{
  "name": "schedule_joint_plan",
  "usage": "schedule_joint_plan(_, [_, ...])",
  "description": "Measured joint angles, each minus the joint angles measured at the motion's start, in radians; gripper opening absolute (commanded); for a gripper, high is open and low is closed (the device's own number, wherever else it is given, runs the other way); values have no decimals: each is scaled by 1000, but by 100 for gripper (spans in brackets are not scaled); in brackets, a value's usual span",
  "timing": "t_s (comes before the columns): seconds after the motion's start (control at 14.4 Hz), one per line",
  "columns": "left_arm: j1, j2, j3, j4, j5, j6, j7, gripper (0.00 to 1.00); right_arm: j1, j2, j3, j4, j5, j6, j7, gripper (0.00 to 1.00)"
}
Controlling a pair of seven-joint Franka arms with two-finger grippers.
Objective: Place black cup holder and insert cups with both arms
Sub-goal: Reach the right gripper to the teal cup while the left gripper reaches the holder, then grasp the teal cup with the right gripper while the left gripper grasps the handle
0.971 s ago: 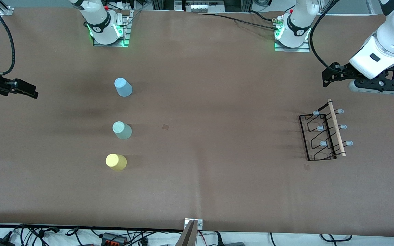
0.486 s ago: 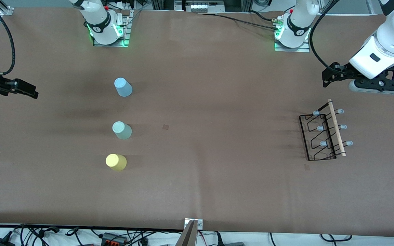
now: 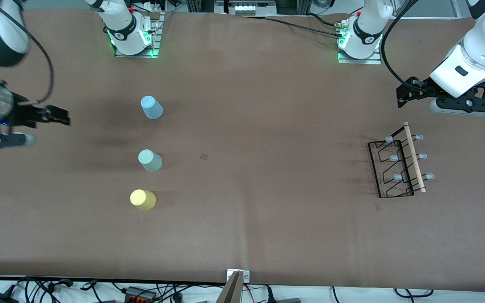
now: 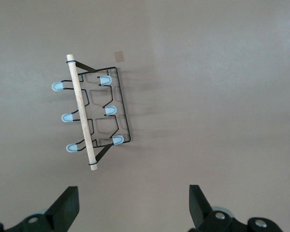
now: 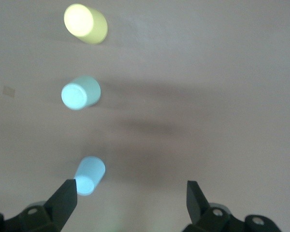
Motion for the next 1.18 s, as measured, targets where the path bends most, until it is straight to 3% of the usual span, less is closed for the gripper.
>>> schedule_joint_plan(0.28, [0, 0, 0, 0, 0, 0, 0, 100, 73, 37, 2, -236, 1, 379, 114, 100])
schedule_joint_plan(0.42, [0, 0, 0, 0, 0, 0, 0, 100, 117, 67, 2, -299, 1, 496, 196, 100])
schedule_joint_plan(0.83, [-2, 23, -14, 23, 0, -86, -3, 100, 182, 137, 2, -333, 1, 634, 317, 100])
schedule_joint_plan(1.18, [2, 77, -12, 34, 0, -157, -5, 100, 188, 157, 2, -423, 1, 775, 323, 100])
